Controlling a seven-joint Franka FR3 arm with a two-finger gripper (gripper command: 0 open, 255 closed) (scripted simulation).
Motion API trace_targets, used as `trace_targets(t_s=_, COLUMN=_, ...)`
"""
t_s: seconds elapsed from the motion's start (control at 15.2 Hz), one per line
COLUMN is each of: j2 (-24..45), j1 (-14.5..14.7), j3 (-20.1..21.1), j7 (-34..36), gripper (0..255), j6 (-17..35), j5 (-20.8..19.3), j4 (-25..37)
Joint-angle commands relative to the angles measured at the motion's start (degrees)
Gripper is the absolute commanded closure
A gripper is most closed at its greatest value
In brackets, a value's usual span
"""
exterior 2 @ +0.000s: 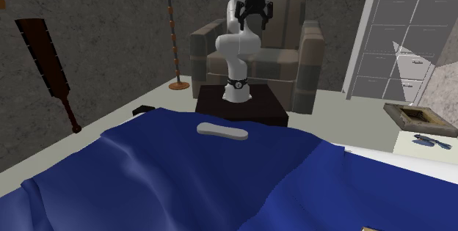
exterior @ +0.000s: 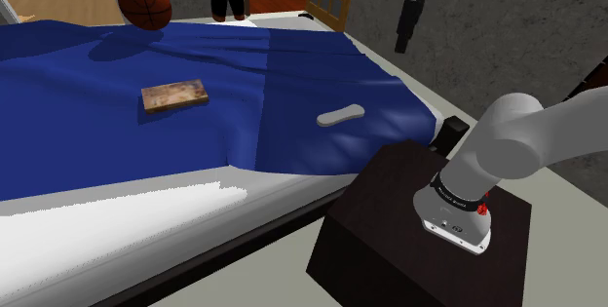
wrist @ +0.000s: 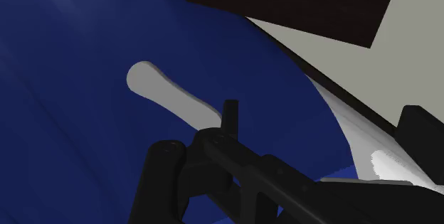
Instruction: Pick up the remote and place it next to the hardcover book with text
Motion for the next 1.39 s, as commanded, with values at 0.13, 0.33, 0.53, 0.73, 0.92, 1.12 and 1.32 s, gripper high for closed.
trace_targets(t_s=0.13, j2=-0.5, j1=0.5, j3=-1.8, j7=-4.3, gripper=0, j6=3.7, j5=-1.5, j4=-3.8)
trace_targets(t_s=0.33, j2=-0.5, j1=1.2, j3=-4.6, j7=-10.6, gripper=0, j6=9.5, j5=-3.8, j4=-8.8)
trace_targets(t_s=0.53, j2=0.6, j1=1.7, j3=-7.5, j7=-16.8, gripper=0, j6=15.7, j5=-6.1, j4=-13.1)
trace_targets(t_s=0.73, j2=3.0, j1=2.1, j3=-10.5, j7=-22.9, gripper=0, j6=22.3, j5=-8.3, j4=-16.5)
trace_targets(t_s=0.92, j2=6.6, j1=2.5, j3=-13.6, j7=-29.0, gripper=0, j6=29.3, j5=-10.3, j4=-19.0)
trace_targets(t_s=1.12, j2=11.5, j1=3.0, j3=-16.7, j7=-35.1, gripper=0, j6=36.7, j5=-11.9, j4=-20.5)
trace_targets(t_s=1.32, j2=17.6, j1=4.0, j3=-19.9, j7=-41.4, gripper=0, j6=44.1, j5=-12.8, j4=-21.0)
